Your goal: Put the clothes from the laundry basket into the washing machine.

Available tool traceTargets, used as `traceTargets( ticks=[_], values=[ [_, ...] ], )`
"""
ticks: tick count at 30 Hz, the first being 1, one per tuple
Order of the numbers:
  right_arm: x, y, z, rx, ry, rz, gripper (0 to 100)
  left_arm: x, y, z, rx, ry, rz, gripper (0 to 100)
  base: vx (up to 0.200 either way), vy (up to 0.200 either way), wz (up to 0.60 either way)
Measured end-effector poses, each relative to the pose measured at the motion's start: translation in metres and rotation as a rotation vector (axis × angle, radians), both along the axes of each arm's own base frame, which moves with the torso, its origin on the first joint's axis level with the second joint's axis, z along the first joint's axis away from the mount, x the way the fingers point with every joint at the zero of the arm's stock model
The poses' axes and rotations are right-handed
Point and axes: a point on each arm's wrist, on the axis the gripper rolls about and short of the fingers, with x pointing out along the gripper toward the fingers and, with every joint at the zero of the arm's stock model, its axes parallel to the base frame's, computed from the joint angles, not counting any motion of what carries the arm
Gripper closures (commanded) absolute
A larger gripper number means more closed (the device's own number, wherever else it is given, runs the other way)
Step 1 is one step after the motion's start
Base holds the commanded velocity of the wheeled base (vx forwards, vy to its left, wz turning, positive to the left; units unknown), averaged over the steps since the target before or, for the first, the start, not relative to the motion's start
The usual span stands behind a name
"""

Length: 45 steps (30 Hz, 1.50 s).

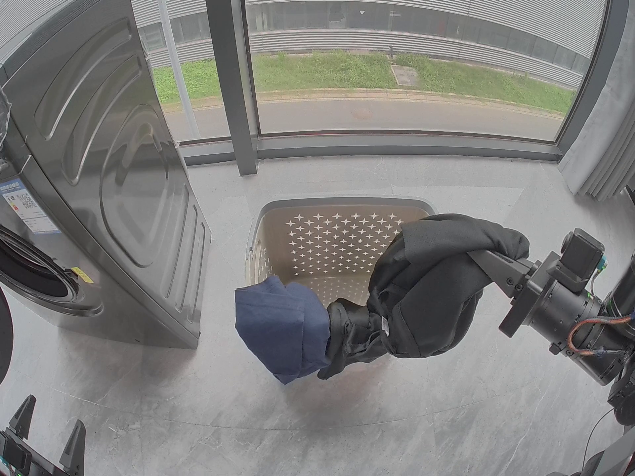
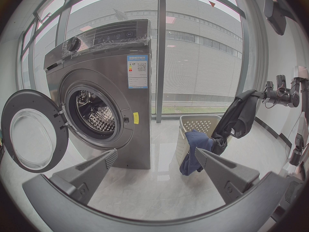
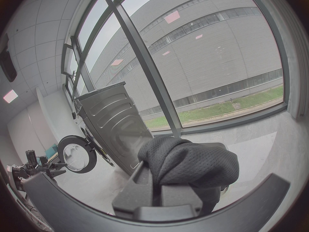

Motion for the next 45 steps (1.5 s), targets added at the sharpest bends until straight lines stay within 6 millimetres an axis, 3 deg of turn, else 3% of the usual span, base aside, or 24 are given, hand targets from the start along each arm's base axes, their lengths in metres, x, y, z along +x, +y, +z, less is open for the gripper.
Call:
traceTargets(
  ticks=[12,18,45],
  values=[
    [-0.001,0.001,-0.002,-0.001,0.009,0.013,100,0.000,0.000,0.000,-0.001,0.001,-0.002,0,-0.200,0.000,0.00],
    [-0.004,0.005,-0.003,0.002,0.015,0.043,100,0.000,0.000,0.000,0.000,0.000,-0.001,0,0.000,0.000,0.00],
    [-0.004,0.008,-0.010,-0.006,0.025,0.059,100,0.000,0.000,0.000,-0.001,0.001,-0.003,0,0.000,0.200,0.00]
  ],
)
